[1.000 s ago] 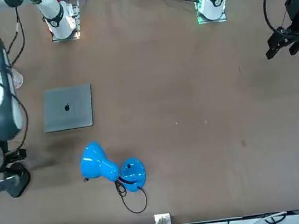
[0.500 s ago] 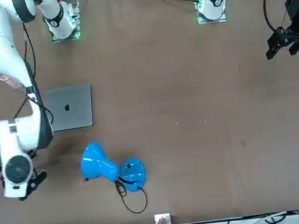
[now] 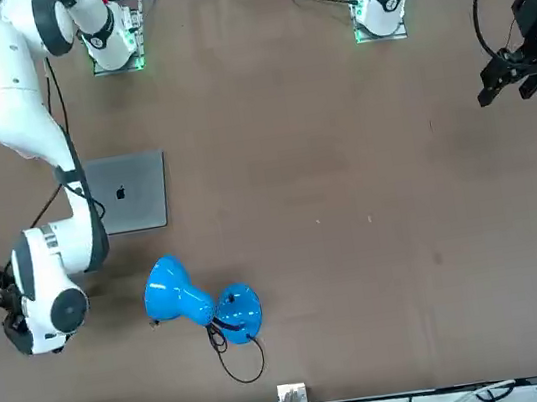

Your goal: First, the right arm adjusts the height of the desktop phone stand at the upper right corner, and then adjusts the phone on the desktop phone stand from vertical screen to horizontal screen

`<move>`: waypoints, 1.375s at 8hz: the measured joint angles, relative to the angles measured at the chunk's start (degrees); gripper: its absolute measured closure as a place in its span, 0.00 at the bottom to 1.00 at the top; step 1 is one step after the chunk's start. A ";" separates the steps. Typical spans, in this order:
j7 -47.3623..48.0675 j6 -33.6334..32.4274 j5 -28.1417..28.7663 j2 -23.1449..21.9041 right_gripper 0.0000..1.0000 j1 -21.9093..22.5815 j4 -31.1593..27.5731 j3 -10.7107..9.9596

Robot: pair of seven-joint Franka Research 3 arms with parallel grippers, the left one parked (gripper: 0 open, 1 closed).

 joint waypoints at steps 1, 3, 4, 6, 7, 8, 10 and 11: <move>0.00 -1.37 -0.64 0.74 0.00 -0.01 0.04 -0.17; -0.18 -3.41 -0.80 0.97 0.00 -0.09 0.10 -0.55; -0.41 -4.38 -1.04 1.03 0.00 -0.13 0.11 -0.56; -0.65 -6.24 -1.27 1.82 0.00 -0.25 0.12 -0.98; -0.66 -6.50 -1.30 2.53 0.00 -0.32 0.12 -1.29; -0.66 -6.53 -1.40 3.18 0.00 -0.49 0.13 -1.56; -0.66 -6.53 -1.47 3.57 0.04 -0.62 0.15 -1.83; -0.66 -6.53 -1.47 3.57 0.11 -0.60 0.24 -1.83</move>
